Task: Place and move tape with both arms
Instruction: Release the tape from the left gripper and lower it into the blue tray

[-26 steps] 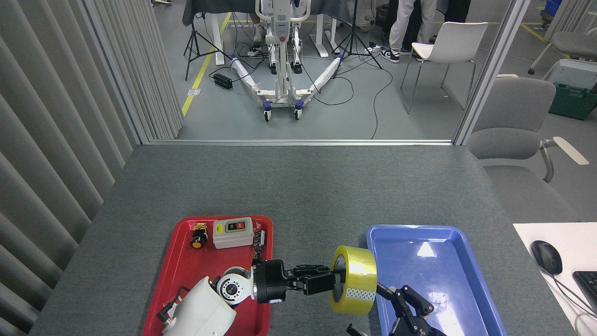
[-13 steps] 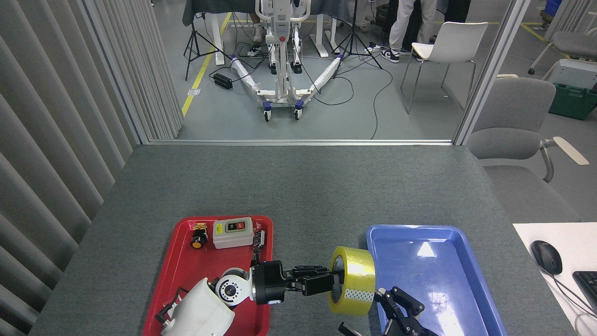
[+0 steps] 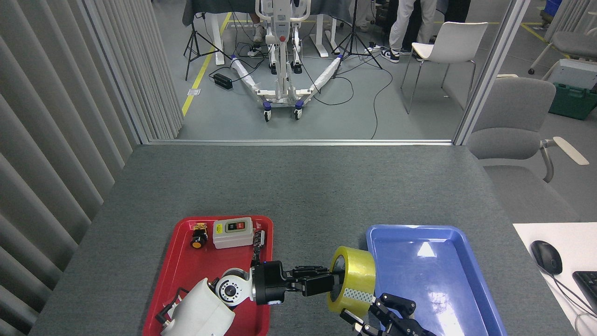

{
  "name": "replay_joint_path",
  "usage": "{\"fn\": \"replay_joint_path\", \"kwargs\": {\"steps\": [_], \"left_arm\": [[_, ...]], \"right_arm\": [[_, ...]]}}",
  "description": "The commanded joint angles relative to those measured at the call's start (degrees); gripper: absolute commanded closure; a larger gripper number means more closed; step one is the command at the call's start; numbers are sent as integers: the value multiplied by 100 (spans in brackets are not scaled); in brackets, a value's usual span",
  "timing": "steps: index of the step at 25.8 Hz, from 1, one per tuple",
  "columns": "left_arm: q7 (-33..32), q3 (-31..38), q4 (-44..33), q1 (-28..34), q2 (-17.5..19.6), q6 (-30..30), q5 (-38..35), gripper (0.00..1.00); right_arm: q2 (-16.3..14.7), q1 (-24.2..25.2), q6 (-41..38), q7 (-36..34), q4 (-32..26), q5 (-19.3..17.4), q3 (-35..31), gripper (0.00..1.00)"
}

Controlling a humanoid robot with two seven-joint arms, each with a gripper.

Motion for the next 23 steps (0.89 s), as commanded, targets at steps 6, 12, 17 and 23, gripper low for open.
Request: {"fn": "replay_joint_path", "kwargs": {"steps": [6, 12, 17, 23], "left_arm": [[38, 264, -198, 18, 284, -3, 13, 1], [135, 853, -338, 18, 433, -3, 75, 1], [794, 1547, -365, 185, 741, -3, -57, 1], [2561, 3024, -1815, 1248, 1383, 1227, -2782, 1]], "right_arm": [[-30, 151, 15, -5, -25, -10, -262, 99], [-66, 282, 15, -5, -51, -19, -447, 100], [-136, 326, 15, -5, -69, -81, -746, 100], [-215, 414, 15, 504, -51, -107, -1273, 100]]}}
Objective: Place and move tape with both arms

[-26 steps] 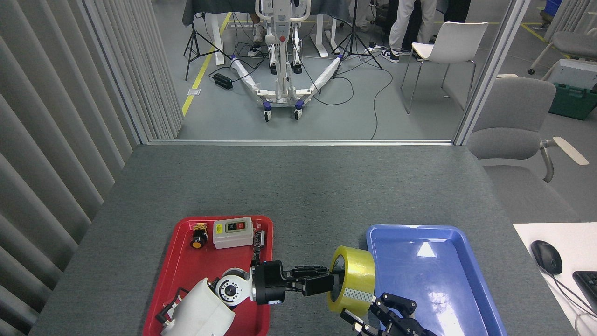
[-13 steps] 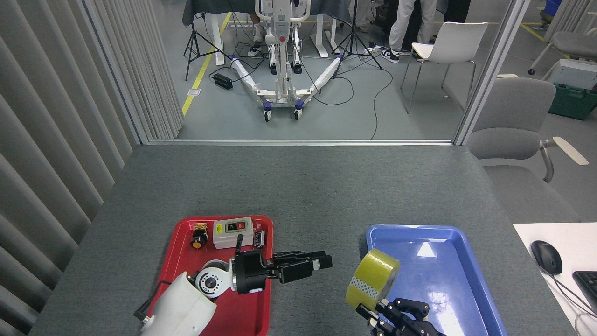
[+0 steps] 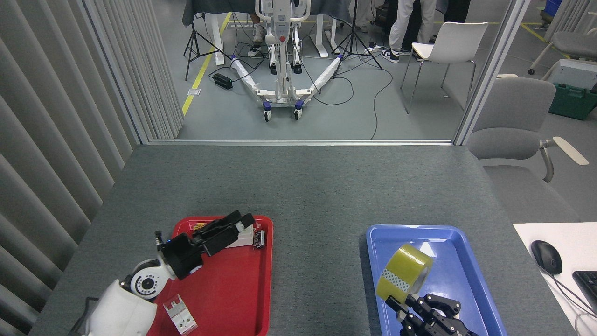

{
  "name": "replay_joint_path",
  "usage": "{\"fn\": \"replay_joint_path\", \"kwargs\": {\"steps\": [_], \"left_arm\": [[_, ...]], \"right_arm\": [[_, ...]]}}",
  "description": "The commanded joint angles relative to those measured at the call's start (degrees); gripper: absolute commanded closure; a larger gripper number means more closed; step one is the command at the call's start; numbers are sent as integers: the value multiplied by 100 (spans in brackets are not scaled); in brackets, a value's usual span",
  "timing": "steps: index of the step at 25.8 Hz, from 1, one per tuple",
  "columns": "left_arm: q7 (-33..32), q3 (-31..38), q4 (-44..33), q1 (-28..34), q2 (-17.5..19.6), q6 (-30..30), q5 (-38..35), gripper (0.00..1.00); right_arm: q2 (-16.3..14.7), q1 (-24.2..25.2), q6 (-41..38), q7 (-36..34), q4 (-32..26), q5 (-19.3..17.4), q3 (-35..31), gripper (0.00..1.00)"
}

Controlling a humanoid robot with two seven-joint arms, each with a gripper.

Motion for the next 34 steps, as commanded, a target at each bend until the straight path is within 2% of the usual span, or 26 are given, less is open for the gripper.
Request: {"fn": "replay_joint_path", "kwargs": {"steps": [1, 3, 4, 5, 7, 11, 13, 15, 19, 23, 27, 30, 34], "left_arm": [[1188, 663, -1414, 812, 545, 1570, -2238, 1], [1531, 654, -2205, 1295, 686, 2915, -3284, 1], [1637, 654, -2434, 1516, 686, 3391, -3548, 1], [1707, 654, -2601, 1718, 660, 3786, -3619, 1], [1848, 654, -2689, 1937, 598, 4023, -3636, 1], [2551, 724, -2680, 2553, 440, 4041, -3795, 1], [2524, 839, -2654, 2641, 440, 4050, -3821, 1], [2190, 882, -2619, 2641, 458, 3971, -3759, 1], [1153, 882, -2627, 2641, 546, 3373, -3522, 1], [485, 891, -2610, 2641, 607, 3030, -2679, 1], [477, 891, -2610, 2641, 598, 3030, -2529, 1], [529, 882, -2619, 2658, 616, 3039, -2590, 1], [793, 882, -2619, 2702, 642, 3030, -2617, 1]], "right_arm": [[-46, -9, 1, 744, 11, -73, -185, 100], [-2, -71, 1, 1456, 11, -222, -159, 100], [-2, -106, 1, 1781, 2, -222, -115, 100], [-20, -150, 247, 2089, 11, -214, -71, 100], [-29, -335, 1319, 2414, 28, -73, 193, 100], [-55, -712, 3068, 2959, 107, 15, 755, 100], [-73, -818, 3596, 3135, 116, 15, 834, 100], [-178, -897, 3938, 3337, 116, 15, 843, 100], [-310, -1011, 4229, 3750, 345, -143, 878, 100], [-372, -1196, 4360, 4110, 591, -574, 992, 100], [-319, -1240, 4580, 4673, 599, -776, 1001, 100], [-310, -1249, 4800, 4805, 599, -1049, 1010, 100], [-345, -1398, 5002, 4989, 591, -1163, 1028, 100]]}}
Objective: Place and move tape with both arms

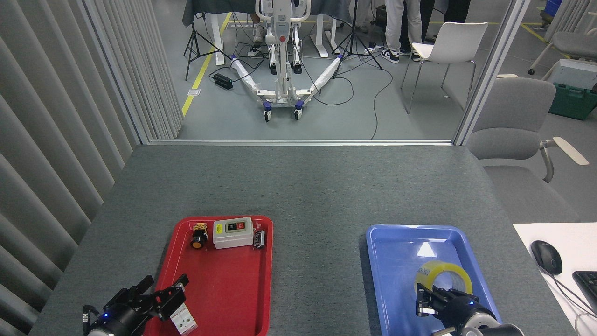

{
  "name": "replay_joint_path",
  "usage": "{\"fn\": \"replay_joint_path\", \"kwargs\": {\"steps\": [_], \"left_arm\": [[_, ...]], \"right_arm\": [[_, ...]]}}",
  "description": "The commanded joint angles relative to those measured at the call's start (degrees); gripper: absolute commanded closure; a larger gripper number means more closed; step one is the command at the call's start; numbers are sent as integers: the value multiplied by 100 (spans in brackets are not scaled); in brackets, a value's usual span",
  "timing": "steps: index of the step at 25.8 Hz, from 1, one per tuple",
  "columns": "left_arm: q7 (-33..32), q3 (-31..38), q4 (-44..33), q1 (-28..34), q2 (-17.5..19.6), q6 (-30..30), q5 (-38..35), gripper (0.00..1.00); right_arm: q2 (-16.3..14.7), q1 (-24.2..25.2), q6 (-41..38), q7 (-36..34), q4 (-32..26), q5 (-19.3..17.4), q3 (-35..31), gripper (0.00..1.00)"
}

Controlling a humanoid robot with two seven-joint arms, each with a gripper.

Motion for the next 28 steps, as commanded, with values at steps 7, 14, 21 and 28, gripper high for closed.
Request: {"fn": "replay_joint_path", "kwargs": {"steps": [7, 14, 21, 28], "left_arm": [[117, 17, 29, -13, -14, 4, 46, 1], [108, 8, 46, -57, -32, 4, 55, 1], [116, -18, -33, -66, -14, -22, 63, 1], [354, 26, -226, -75, -32, 22, 72, 1]], "right_arm": [[-29, -179, 284, 174, 24, -269, 111, 74], [-38, -152, 284, 148, 24, -225, 154, 10], [-46, -108, 293, 77, 16, -207, 190, 6], [-310, -38, 197, -810, -72, -225, 93, 4]]}}
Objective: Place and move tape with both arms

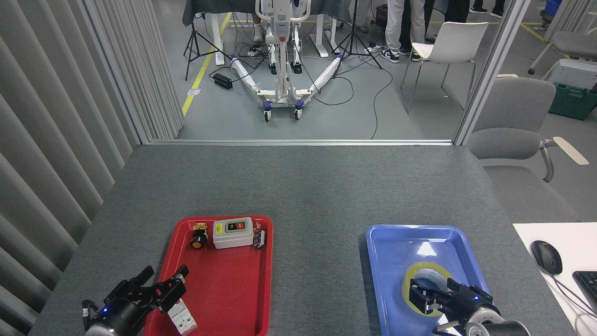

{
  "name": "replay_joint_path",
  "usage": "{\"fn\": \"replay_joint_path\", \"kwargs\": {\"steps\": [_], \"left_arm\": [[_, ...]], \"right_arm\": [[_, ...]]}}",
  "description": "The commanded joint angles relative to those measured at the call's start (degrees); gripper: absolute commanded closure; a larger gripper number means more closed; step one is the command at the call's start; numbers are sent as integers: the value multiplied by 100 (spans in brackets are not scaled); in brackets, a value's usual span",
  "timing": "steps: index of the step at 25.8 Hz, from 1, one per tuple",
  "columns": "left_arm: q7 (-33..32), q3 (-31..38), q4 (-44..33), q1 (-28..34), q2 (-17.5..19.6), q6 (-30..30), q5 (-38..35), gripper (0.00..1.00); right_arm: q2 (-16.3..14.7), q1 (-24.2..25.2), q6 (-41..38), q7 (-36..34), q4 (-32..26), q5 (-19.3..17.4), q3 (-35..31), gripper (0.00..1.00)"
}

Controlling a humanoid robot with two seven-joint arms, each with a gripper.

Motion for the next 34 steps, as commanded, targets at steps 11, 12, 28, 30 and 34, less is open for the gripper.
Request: {"fn": "replay_joint_path", "kwargs": {"steps": [11, 12, 28, 30, 34], "left_arm": [[2484, -6, -325, 187, -48, 76, -2561, 1], [2510, 3, -308, 196, -74, 94, -2763, 1], [2467, 126, -79, 222, -364, 270, -2323, 0], [2458, 126, -70, 213, -364, 278, -2323, 0], [2449, 99, 26, 213, -399, 287, -2262, 0]], "right_arm": [[280, 765, -1108, -4250, -95, 1006, -1205, 1], [315, 880, -1072, -4250, -95, 1006, -1214, 1], [754, 1345, -1046, -4303, -104, 989, -1354, 1], [754, 1345, -1055, -4303, -104, 989, -1346, 1], [754, 1345, -1055, -4277, -95, 998, -1337, 1]]}}
